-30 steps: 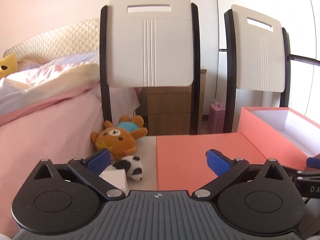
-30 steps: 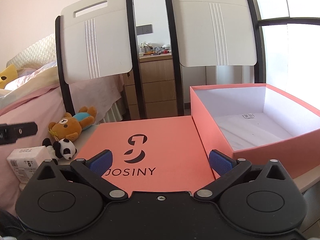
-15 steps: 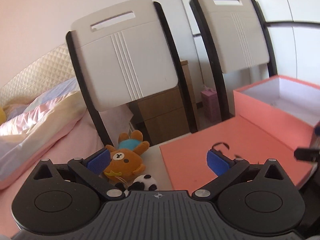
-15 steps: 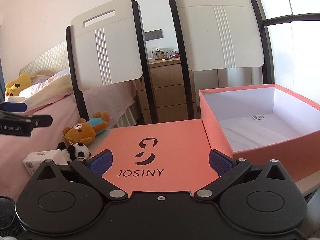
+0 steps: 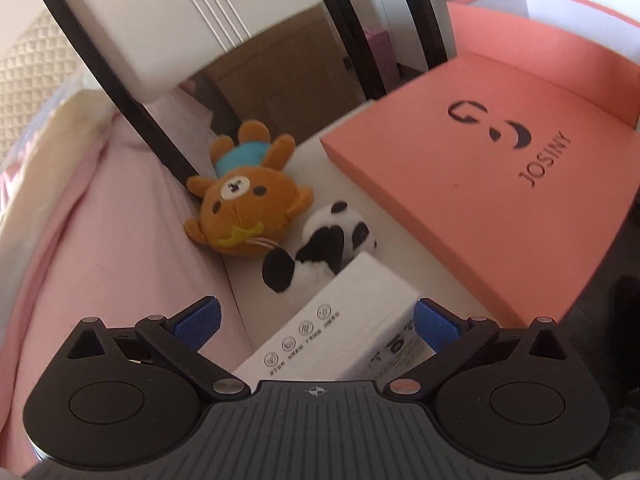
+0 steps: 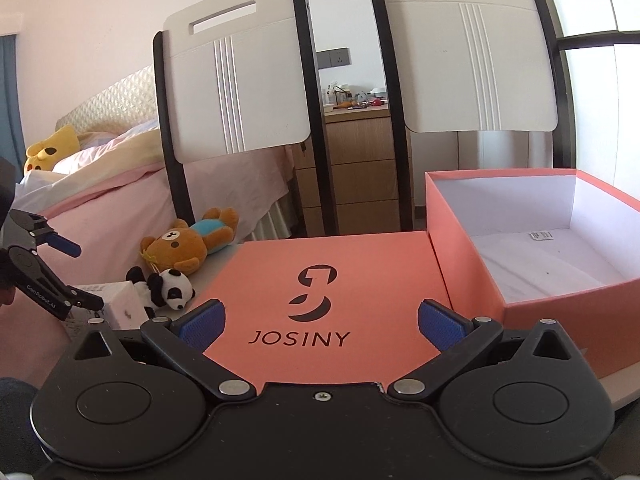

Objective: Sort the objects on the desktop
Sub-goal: 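Grasp the white tissue pack with the left gripper and lift it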

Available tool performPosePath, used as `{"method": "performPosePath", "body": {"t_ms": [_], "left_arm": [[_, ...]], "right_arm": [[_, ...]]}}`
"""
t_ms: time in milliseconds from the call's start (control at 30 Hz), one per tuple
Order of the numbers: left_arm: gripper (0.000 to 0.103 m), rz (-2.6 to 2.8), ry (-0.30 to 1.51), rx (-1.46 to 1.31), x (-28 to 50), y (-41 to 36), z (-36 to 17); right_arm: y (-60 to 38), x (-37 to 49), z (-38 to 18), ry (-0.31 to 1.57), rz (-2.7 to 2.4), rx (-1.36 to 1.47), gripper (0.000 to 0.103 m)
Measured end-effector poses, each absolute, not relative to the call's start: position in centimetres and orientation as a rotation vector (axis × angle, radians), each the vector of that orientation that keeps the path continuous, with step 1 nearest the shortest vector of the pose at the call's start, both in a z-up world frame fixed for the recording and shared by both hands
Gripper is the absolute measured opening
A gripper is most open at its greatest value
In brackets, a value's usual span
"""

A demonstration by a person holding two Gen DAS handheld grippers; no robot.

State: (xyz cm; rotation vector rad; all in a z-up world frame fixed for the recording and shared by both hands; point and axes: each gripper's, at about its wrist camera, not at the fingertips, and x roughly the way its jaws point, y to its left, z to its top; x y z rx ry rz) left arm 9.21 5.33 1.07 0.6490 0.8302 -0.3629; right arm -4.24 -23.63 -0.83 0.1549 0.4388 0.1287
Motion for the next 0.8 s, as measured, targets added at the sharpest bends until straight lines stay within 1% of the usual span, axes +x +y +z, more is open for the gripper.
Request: {"method": "performPosePath", "body": {"t_ms": [200, 433, 567, 633, 800], "left_arm": [[0.103, -0.542, 1.015, 0.705, 11.1, 6.8, -0.7], [0.103, -0.527, 1.082, 0.724, 12.7, 6.5, -2.5], [0.103, -0.519, 1.155, 0.751, 12.9, 6.1, -3.9], [0.100, -0.501, 1.164, 0.745, 12.9, 6.0, -3.9], [0.086, -0.454, 1.184, 0.730, 12.7, 5.8, -3.7]], "right_arm": [[-23.7, -3.9, -1.2, 0.462, 0.121, 0.151, 0.103], [-23.7, -4.0, -1.3, 0.469, 0.133, 0.134, 0.103], [-24.1, -4.2, -1.2, 0.467, 0.132, 0.145, 0.103], [-24.2, -4.3, -1.2, 0.465, 0.132, 0.149, 0.103], [-24.6, -4.5, -1.1, 0.460, 0.133, 0.160, 0.103]]}}
